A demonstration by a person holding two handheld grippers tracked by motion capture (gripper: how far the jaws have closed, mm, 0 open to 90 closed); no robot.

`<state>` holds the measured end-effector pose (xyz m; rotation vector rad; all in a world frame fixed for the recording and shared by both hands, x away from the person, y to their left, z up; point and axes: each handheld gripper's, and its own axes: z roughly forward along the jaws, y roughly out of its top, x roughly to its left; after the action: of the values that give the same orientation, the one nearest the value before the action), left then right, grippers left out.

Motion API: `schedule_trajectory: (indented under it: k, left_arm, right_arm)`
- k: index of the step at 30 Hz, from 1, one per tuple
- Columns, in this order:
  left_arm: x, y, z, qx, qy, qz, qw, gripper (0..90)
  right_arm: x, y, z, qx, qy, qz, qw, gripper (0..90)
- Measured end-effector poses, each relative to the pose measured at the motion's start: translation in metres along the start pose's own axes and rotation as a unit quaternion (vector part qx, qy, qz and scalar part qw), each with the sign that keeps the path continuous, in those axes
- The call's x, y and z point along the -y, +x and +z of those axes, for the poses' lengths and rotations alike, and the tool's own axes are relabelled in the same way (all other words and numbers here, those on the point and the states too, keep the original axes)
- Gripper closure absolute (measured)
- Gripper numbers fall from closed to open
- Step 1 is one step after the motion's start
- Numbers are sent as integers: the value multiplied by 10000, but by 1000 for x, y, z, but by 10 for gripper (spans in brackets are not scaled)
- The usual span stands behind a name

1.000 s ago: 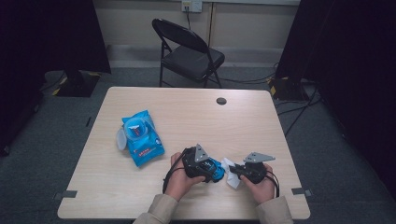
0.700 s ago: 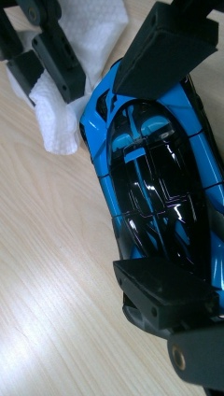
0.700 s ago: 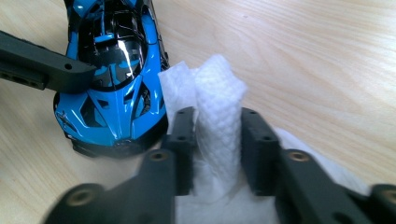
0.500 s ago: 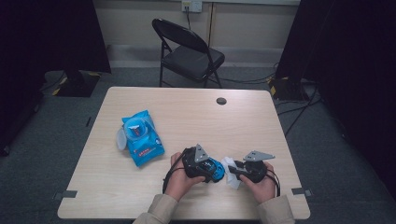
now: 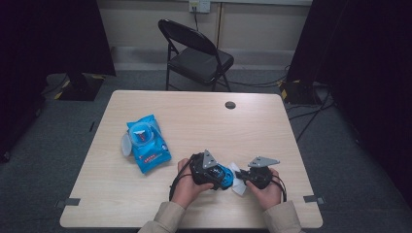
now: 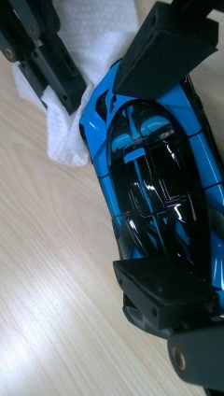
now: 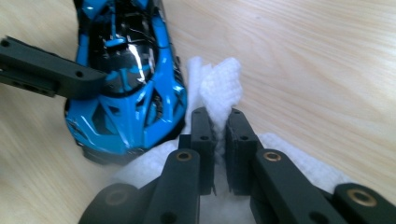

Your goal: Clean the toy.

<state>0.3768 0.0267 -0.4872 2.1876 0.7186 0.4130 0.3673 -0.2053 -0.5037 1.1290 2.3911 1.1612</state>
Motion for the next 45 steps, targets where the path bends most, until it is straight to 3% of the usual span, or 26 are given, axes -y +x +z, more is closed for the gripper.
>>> schedule_trajectory:
  k: [13,21,34,37,45]
  left_arm:
    - [1,0,0,-3,-12,-2,10000,129]
    - [1,0,0,-1,-14,-1,10000,129]
    - [1,0,0,-9,-31,-10,10000,129]
    - [0,-1,0,-4,-11,3,10000,129]
    - [1,-1,0,-16,-36,-7,10000,129]
  right_arm:
    - [8,5,-5,-312,-85,93,9994,852]
    - [14,17,-12,-489,-14,-121,9987,853]
    - [17,29,-15,-670,35,-187,9976,854]
    - [19,33,-14,-843,34,-92,9964,854]
    - [17,40,-11,-861,40,-193,9961,855]
